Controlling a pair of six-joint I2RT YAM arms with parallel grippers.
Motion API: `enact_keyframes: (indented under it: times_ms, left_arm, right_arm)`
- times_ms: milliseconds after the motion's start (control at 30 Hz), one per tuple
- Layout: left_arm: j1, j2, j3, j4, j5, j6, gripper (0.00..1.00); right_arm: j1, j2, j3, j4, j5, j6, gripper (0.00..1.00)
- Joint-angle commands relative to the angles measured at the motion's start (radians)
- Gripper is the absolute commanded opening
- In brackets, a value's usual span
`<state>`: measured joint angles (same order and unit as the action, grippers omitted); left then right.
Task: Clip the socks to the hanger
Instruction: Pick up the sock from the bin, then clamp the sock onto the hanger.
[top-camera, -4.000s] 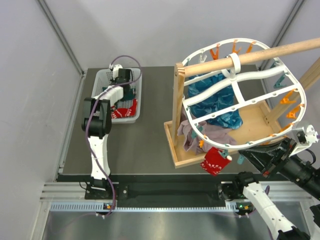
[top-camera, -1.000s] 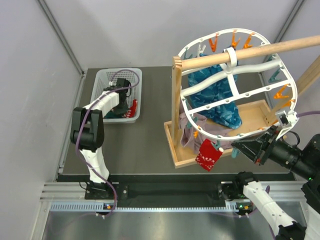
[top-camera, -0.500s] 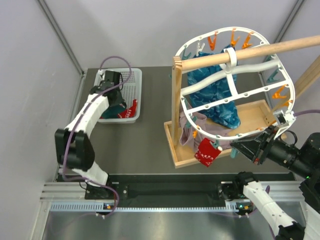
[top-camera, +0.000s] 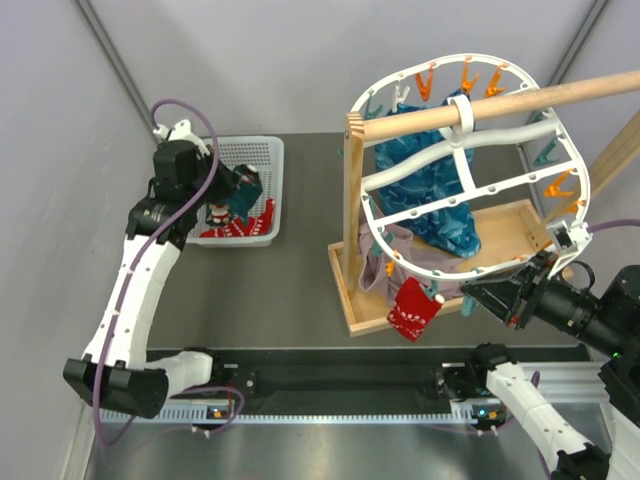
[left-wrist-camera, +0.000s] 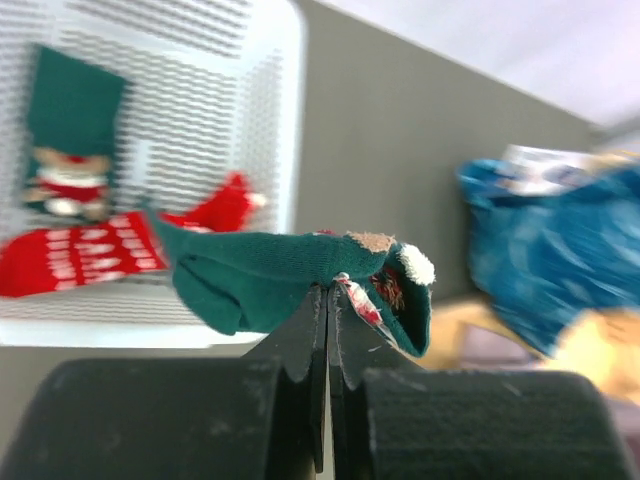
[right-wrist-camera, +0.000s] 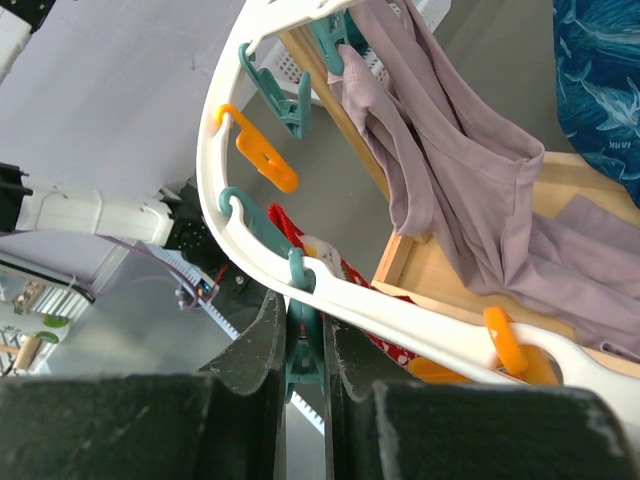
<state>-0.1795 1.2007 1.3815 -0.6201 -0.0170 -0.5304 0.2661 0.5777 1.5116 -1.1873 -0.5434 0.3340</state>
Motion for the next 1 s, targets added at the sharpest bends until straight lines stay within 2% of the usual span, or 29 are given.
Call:
enact_keyframes:
  times_ms: [0,200,433,600,733,967]
  left_arm:
    - [-0.002,-0.088,-0.010,0.082,0.188,-0.060,0.00]
    - [-0.002,-0.261,-0.146,0.178,0.490,-0.157,0.00]
    - [-0.002,-0.450,-0.263,0.151,0.773,-0.328,0.00]
    - [-0.002,-0.576,-0.282,0.137,0.847,-0.460,0.00]
    - [-0.002,-0.593,-0.280,0.140,0.896,-0.530,0.00]
    - [-0.027,-0.472,-0.257,0.143,0.882,-0.481,0.00]
  right_arm:
    - [0.007,0.019,0.004,0.008,-0.013,-0.010,0.00]
    - [0.007,0.030,0.015,0.018,-0.024,-0.003,0.00]
    - [0.007,0.048,0.033,0.028,-0.030,0.007,0.00]
    - [0.007,0.063,0.041,0.043,-0.032,0.008,0.00]
    - [0.007,0.071,0.038,0.064,-0.024,0.019,0.00]
    - [0.008,0.074,0.018,0.094,-0.007,0.040,0.00]
